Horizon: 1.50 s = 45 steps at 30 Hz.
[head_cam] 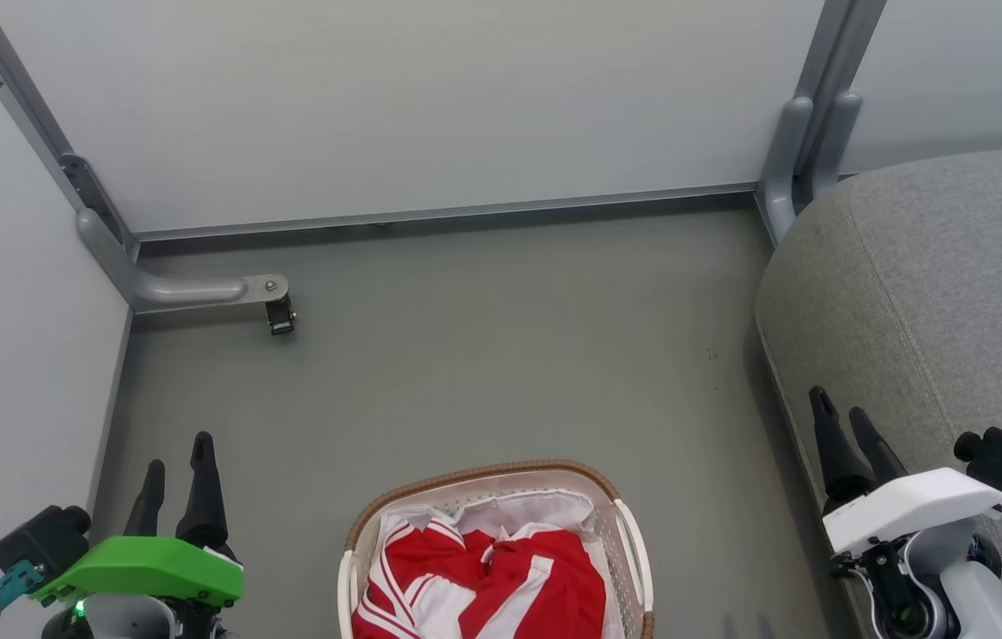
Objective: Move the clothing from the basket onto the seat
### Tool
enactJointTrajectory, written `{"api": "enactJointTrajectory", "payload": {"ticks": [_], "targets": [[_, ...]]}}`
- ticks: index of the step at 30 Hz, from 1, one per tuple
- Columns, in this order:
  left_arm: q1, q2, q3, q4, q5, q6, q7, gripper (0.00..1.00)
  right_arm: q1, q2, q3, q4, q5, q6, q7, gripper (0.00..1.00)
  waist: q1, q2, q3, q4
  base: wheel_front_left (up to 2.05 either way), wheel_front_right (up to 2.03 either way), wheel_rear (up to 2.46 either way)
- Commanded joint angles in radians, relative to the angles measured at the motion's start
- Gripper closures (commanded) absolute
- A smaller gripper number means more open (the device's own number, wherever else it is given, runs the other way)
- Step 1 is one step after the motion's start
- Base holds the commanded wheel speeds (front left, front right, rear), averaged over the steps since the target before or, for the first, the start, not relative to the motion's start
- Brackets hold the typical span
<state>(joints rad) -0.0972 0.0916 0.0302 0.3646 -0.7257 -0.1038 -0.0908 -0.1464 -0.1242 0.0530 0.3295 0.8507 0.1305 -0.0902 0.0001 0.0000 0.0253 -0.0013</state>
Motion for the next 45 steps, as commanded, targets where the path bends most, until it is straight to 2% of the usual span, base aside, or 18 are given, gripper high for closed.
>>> {"api": "enactJointTrajectory", "payload": {"ticks": [1, 19, 35, 45], "targets": [[-0.029, 0.015, -0.005, -0.004, 0.041, 0.006, -0.012, 0.0, -0.024, -0.01, 0.005, -0.006, -0.04, 0.0, -0.012, 0.0, 0.0, 0.0, 0.001, 0.0, 0.0, 0.0, 0.0], [-0.013, 0.028, -0.036, 0.04, 0.243, 0.032, -0.063, 0.0, -0.011, -0.007, 0.038, 0.03, -0.269, 0.0, -0.063, 0.0, 0.0, 0.0, 0.009, 0.001, 0.0, 0.0, 0.0], [-0.005, 0.031, -0.037, 0.058, 0.394, 0.048, -0.1, 0.0, -0.015, -0.007, 0.049, 0.056, -0.423, 0.0, -0.1, 0.0, 0.0, 0.0, 0.016, 0.002, 0.0, 0.0, 0.0], [-0.001, 0.022, -0.017, 0.054, 0.471, 0.042, -0.122, 0.0, -0.005, 0.002, 0.042, 0.067, -0.5, 0.0, -0.123, 0.0, 0.0, 0.0, 0.022, 0.005, 0.0, 0.0, 0.0]]}}
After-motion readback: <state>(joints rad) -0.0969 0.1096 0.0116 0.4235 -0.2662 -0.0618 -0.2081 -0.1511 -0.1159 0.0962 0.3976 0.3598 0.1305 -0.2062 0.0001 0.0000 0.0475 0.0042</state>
